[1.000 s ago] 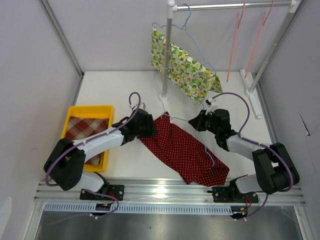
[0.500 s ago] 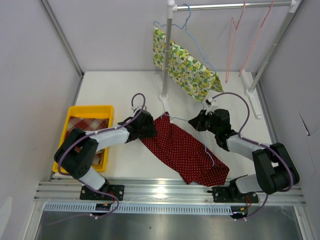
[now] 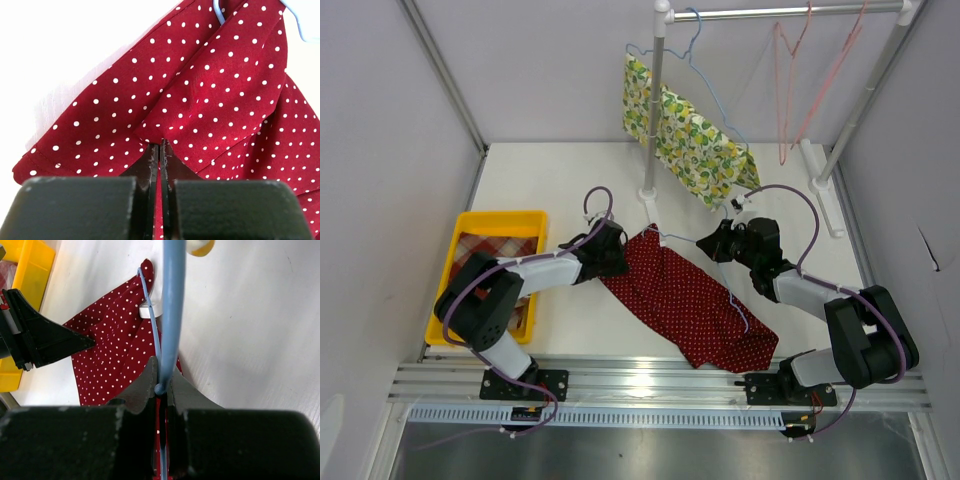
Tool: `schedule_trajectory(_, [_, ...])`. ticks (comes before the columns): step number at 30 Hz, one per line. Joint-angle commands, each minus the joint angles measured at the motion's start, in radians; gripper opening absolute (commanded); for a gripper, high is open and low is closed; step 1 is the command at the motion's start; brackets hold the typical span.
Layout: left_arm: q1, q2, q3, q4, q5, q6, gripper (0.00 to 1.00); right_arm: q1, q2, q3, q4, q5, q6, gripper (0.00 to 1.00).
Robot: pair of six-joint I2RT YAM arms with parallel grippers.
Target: Place the skirt on the hanger
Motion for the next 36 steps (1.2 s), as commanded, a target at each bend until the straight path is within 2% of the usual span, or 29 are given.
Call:
schedule_trajectory(1, [0.014,-0.018,0.026,0.03,-0.016,0.018,0.0,-0.013,0.0,-0.013,-0.013,0.057,-0.023,0.0])
schedule_trajectory(12, [0.035,-0.178,-0.078,-0.007,-0.05,0.02,0.0,-0.013,-0.01,-0.02,0.041,0.025,0.0,0.0])
schedule_trajectory(26, [0.092,-0.299,-0.216,-0.004,-0.046,-0.008,0.0,0.023,0.011,0.034,0.061,-0.013,0.018,0.0])
schedule_trajectory(36, [0.138,-0.362,-0.279,-0.008,-0.033,-0.008,0.0,0.084,-0.032,0.103,-0.022,0.037,-0.008,0.0])
